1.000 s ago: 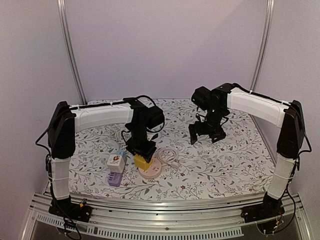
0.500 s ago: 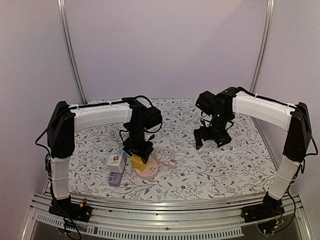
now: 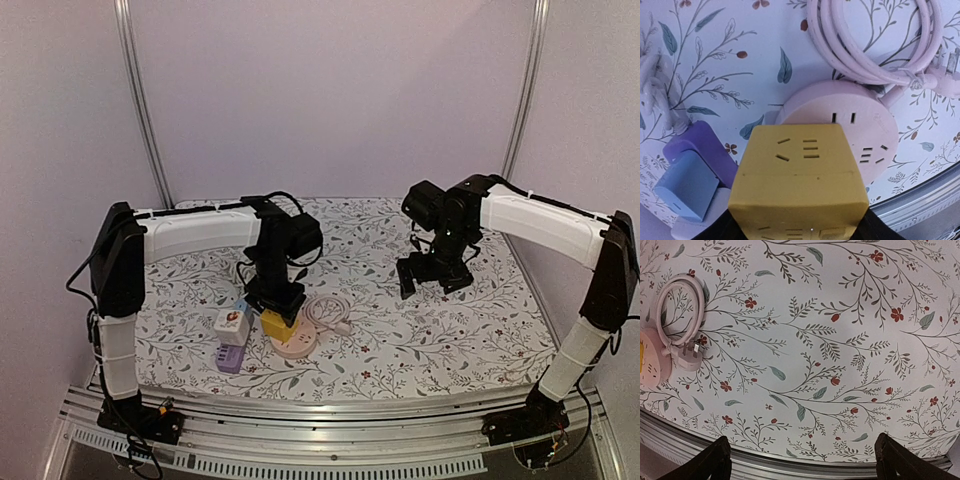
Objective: Insert the plug
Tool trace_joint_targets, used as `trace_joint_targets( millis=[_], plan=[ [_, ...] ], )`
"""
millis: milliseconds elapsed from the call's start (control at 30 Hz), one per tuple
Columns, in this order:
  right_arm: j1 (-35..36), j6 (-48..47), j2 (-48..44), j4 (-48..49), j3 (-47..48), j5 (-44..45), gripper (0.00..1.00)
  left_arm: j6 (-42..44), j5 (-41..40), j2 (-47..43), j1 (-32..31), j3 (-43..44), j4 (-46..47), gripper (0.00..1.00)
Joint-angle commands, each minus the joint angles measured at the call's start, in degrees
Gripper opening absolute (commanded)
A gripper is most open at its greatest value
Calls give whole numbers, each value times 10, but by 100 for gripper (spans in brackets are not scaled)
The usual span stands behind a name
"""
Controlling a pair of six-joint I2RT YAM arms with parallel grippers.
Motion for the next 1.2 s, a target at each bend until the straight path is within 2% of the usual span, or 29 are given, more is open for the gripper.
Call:
trace_joint_targets(
  millis=[0, 133, 267, 300, 500, 867, 1167],
  plan=[
    [-1, 0, -20, 16, 0, 12, 99, -12, -51, 54, 5, -60, 4, 40],
    [-1, -5, -8, 18, 11, 12, 99, -12, -51, 40, 5, -61, 5, 54],
    [-1, 1, -3, 32, 10, 10, 99, -8, -44, 24, 4, -46, -4, 82],
    [-1, 4, -2, 37, 11, 7, 99, -6, -44, 21, 4, -40, -8, 86],
    [-1, 18, -3, 71, 17, 21, 99, -10, -71, -1, 5, 15, -47, 99],
    [-13, -22, 22, 165, 47, 17, 99, 7, -104, -6, -4, 114, -105, 100],
    [-35, -27, 47, 192, 84, -23, 99, -2, -124, -49, -11, 135, -103, 100]
  ],
)
